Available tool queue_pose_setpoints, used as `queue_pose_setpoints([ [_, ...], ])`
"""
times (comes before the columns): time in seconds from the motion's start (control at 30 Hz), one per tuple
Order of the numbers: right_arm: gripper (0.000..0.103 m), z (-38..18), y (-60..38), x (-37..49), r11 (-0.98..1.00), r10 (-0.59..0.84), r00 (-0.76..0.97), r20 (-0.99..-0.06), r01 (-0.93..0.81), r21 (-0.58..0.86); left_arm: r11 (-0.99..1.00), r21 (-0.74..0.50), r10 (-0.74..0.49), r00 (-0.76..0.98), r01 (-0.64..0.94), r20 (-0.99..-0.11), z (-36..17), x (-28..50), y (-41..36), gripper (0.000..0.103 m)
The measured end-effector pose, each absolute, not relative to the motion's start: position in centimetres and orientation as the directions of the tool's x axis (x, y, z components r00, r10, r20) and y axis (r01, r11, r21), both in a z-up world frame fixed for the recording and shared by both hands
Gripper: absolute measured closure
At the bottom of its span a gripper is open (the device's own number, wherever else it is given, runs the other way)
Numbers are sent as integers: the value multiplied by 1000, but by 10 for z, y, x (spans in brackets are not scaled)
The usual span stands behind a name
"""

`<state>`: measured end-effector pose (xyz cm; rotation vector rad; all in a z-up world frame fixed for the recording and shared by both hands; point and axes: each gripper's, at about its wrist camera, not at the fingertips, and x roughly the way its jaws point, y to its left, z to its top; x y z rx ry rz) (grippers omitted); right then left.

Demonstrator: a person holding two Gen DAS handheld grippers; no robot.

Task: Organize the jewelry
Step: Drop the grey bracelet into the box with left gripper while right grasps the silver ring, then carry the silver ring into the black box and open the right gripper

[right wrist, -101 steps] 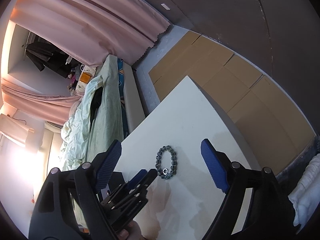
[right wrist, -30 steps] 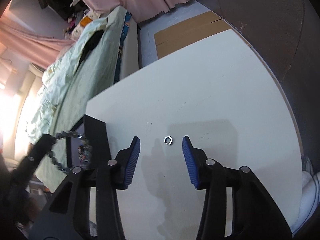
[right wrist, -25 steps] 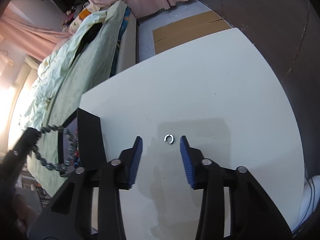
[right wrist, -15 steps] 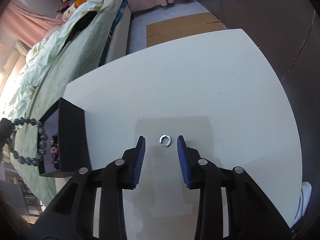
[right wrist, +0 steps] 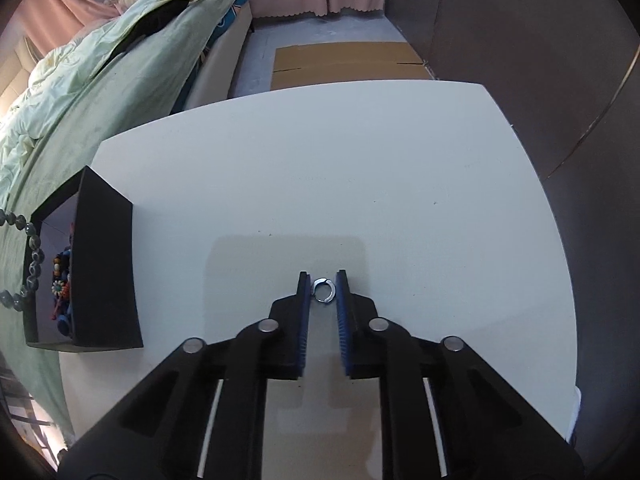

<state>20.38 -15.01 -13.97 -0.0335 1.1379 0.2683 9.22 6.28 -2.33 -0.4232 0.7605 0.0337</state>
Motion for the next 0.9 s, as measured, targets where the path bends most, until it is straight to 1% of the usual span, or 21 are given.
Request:
queue_pose_setpoints([
  [0.03, 89, -139, -151, 204, 968, 193, 398, -897, -226, 108, 909, -375, -129, 731, -183, -670, -24, 92, 66, 94],
  [0.07, 89, -136, -153, 203, 968, 202, 407, -891, -223, 117, 902, -389, -136, 736, -185, -664, -24, 91, 68, 87],
  [0.1, 89, -133, -153, 203, 966, 215, 412, -885, -221, 132, 897, -397, -135, 739, -191, -660, -23, 90, 70, 76],
  [0.13, 90, -129, -154, 203, 963, 235, 418, -878, -221, 152, 896, -397, -127, 743, -198, -657, -22, 89, 72, 38],
  [0.17, 90, -123, -156, 202, 958, 260, 428, -866, -224, 177, 895, -395, -111, 755, -206, -646, -19, 87, 73, 14],
  [0.2, 90, -119, -155, 202, 954, 278, 433, -857, -228, 194, 895, -396, -91, 785, -206, -612, -14, 82, 74, 14],
  [0.23, 89, -113, -155, 200, 947, 306, 439, -844, -235, 221, 897, -392, -82, 797, -202, -599, -10, 80, 75, 15],
  [0.53, 89, -76, -131, 179, 864, 497, 449, -742, -334, 377, 902, -376, -68, 789, -213, -611, -4, 79, 81, 14],
  [0.67, 89, -68, -115, 171, 821, 564, 422, -709, -378, 428, 909, -344, -32, 786, -233, -617, -3, 76, 83, 8],
  [0.9, 89, -67, -91, 161, 776, 620, 382, -685, -427, 464, 908, -322, 19, 794, -269, -608, 5, 66, 92, 8],
])
